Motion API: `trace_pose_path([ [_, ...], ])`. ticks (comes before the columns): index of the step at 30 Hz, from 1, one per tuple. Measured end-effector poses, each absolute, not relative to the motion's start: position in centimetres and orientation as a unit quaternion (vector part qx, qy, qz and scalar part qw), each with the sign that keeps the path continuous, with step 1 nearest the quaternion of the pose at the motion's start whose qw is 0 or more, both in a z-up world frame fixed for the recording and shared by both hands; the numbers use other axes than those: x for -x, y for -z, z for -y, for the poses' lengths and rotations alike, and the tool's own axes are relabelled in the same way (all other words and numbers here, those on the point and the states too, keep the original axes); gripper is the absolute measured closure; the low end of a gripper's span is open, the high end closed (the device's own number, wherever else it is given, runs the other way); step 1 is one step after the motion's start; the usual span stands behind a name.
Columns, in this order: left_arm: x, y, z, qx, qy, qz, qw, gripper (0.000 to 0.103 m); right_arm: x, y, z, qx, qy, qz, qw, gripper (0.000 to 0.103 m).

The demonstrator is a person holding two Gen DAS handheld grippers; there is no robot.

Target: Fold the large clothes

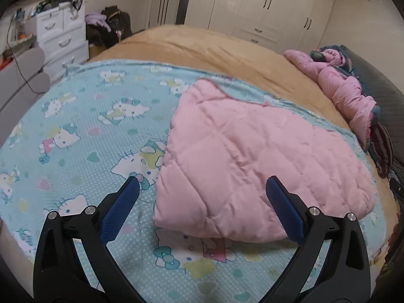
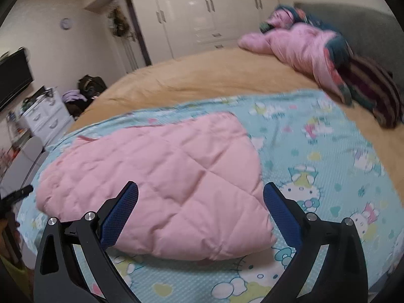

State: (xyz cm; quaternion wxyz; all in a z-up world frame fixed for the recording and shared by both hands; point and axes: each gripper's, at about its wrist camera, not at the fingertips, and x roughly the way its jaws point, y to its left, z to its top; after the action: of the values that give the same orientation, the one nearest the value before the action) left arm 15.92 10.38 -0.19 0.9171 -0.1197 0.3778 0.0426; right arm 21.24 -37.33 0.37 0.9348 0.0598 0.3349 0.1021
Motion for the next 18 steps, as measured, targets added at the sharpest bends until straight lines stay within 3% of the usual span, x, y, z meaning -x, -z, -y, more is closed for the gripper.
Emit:
trace_pose_path([
  [10, -10.8, -3.8, -6.7, 0.089, -0.015, -0.316, 0.945, 0.009, -14.7, -3.6, 33.7, -0.038, -0.148, -0.290, 0.945, 0.004],
  [18, -6.5, -2.7, -4.5, 0.068, -0.003, -0.287, 0.955, 0.009, -9.1, -0.9, 31.6, -0.051, -0.144, -0.266, 0.952, 0.004],
])
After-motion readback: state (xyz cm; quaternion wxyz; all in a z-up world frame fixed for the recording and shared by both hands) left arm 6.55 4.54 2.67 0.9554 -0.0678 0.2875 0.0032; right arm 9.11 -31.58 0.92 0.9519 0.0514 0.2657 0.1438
